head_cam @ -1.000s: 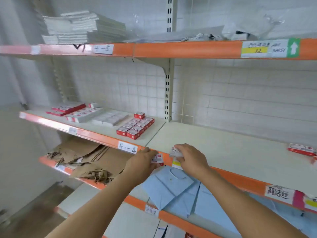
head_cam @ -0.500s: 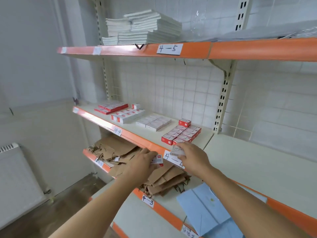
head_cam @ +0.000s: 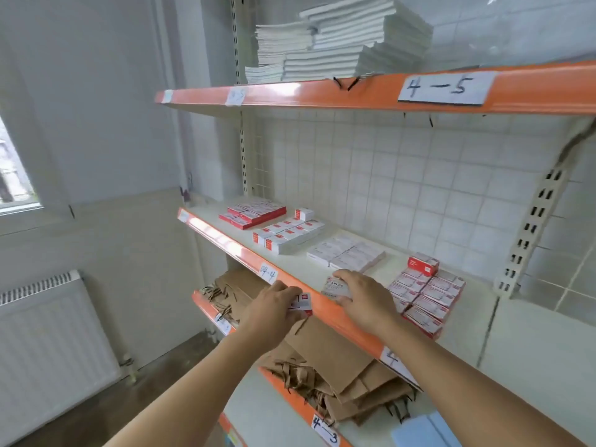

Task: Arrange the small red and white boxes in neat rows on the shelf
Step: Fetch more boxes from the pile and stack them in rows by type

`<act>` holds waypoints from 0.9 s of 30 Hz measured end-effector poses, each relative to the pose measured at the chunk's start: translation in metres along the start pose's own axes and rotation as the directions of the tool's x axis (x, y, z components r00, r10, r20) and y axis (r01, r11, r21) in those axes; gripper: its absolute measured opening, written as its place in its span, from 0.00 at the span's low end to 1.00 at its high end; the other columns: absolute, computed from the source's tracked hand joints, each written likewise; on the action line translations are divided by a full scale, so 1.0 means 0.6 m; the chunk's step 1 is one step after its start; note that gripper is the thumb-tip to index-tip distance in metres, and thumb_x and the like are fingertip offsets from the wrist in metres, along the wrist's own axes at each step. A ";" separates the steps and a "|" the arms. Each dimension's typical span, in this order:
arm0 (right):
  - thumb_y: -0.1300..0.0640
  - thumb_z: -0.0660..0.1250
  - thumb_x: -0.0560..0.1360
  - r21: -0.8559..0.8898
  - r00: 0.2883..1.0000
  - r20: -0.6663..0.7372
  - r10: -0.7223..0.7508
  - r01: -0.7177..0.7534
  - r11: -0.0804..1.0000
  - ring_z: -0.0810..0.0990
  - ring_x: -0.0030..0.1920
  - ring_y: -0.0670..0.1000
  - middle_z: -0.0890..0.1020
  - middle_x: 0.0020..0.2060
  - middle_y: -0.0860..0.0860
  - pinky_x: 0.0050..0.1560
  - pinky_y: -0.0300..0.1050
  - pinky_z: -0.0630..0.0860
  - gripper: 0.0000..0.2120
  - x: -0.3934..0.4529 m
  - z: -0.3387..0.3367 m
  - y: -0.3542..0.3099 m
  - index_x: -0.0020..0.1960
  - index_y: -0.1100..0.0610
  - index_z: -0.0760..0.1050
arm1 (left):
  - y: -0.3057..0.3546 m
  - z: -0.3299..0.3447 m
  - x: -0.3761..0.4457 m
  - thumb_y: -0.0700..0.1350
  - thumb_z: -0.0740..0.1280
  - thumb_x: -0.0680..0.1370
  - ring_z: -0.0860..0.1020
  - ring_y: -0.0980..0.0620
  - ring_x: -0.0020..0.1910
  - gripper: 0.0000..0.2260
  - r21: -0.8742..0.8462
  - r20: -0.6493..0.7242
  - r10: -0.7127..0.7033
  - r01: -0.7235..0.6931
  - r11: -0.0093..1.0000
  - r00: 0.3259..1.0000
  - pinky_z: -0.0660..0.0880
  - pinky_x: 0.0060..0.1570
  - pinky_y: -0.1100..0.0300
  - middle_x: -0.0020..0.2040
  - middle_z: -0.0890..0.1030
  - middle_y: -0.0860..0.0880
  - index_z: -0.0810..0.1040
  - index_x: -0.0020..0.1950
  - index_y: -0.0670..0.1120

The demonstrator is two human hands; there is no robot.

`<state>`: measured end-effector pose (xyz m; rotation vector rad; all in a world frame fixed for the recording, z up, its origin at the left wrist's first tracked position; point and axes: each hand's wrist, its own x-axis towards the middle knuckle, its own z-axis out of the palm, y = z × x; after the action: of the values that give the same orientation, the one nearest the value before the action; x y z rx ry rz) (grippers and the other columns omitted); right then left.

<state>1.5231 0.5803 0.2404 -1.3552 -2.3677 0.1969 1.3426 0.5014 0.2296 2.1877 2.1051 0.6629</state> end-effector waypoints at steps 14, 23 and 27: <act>0.56 0.67 0.76 0.077 0.953 -0.097 0.288 -0.281 0.957 0.75 0.59 0.50 0.72 0.62 0.47 0.54 0.44 0.72 0.20 0.142 0.099 -0.040 0.67 0.53 0.71 | -0.163 0.002 0.195 0.52 0.64 0.78 0.70 0.50 0.59 0.19 -0.091 0.166 0.186 -0.173 0.981 0.968 0.73 0.55 0.55 0.62 0.69 0.49 0.69 0.69 0.52; 0.55 0.64 0.75 -0.033 0.940 -0.145 0.310 -0.318 0.948 0.70 0.62 0.48 0.72 0.61 0.44 0.52 0.42 0.70 0.21 0.154 0.116 -0.024 0.67 0.49 0.68 | -0.150 0.015 0.279 0.53 0.63 0.78 0.70 0.51 0.61 0.20 -0.034 0.267 0.306 -0.308 0.951 0.914 0.74 0.53 0.56 0.62 0.69 0.51 0.68 0.70 0.53; 0.54 0.67 0.73 -0.092 0.939 -0.185 0.288 -0.309 0.947 0.70 0.59 0.50 0.76 0.58 0.45 0.55 0.42 0.69 0.20 0.161 0.122 -0.029 0.64 0.51 0.71 | -0.162 0.024 0.301 0.56 0.62 0.78 0.67 0.52 0.64 0.21 0.030 0.318 0.388 -0.419 0.908 0.865 0.72 0.56 0.55 0.64 0.69 0.52 0.66 0.71 0.54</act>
<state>1.4360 0.6588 0.2056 -1.7157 -2.0538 0.0213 1.2536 0.6867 0.2358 2.6145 1.5725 0.2074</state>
